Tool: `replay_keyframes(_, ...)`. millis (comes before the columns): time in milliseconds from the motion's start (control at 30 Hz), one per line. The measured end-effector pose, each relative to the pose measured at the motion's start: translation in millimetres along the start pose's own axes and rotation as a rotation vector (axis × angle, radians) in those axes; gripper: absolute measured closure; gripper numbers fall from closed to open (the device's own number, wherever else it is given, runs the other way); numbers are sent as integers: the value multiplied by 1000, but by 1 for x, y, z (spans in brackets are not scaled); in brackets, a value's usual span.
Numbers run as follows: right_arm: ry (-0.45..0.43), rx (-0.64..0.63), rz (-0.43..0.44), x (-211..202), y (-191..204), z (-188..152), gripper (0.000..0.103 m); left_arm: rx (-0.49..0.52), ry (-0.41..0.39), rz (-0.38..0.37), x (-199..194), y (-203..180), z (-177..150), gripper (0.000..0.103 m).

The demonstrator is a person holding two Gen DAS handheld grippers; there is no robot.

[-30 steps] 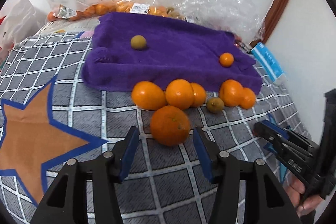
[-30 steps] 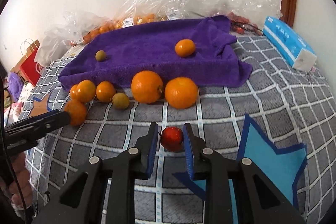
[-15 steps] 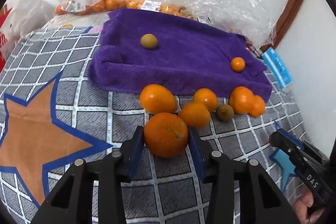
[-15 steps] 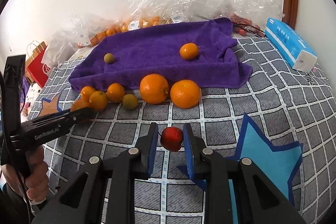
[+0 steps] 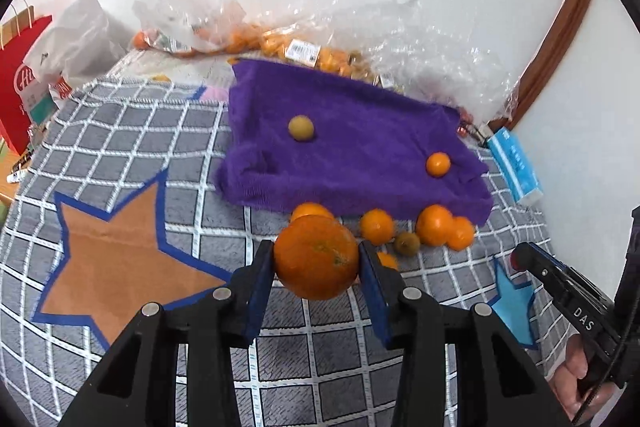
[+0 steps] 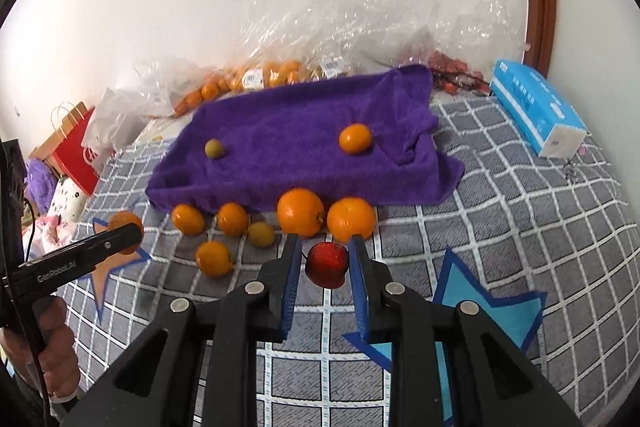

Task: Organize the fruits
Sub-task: 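Close left gripper on the large orange while right gripper closes on the cherry tomato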

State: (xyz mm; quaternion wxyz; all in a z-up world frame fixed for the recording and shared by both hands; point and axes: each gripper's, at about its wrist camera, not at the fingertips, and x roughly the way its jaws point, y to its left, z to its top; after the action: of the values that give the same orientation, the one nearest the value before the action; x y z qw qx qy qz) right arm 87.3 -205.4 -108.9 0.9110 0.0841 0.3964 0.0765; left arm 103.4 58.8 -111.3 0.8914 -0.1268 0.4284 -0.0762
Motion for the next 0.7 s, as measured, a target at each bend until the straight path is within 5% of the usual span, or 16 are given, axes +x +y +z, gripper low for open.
replay_keyframes(700, -106, -12, -1, -36, 9, 62, 79, 13, -110, -13, -45, -21, 57, 63)
